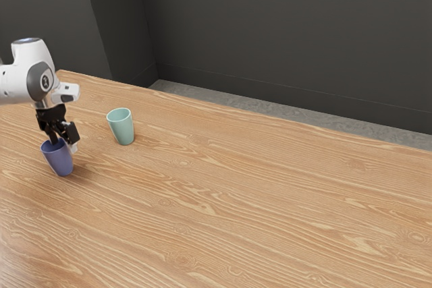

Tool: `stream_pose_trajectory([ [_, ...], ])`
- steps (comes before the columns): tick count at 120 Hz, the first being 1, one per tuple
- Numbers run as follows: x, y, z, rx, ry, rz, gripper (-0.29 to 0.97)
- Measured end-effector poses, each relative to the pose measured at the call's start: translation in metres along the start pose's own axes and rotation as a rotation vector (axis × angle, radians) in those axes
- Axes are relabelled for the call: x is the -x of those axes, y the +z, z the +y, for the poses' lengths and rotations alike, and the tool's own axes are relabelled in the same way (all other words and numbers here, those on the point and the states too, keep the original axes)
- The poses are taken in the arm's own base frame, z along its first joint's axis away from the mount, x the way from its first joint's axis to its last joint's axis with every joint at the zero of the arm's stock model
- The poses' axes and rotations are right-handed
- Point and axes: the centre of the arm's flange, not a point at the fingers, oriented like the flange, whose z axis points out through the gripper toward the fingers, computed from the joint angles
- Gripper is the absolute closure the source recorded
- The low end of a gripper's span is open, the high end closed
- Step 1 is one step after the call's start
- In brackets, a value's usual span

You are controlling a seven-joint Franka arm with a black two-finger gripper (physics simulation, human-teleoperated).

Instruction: Place the left cup onto the right cup

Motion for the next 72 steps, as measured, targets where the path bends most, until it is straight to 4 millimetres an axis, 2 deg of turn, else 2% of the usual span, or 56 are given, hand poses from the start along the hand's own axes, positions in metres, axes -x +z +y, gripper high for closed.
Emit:
stream_pose_trajectory([
  [72,0.0009,0.0099,-0.0011,-0.001,0.001,0.006,0.03],
])
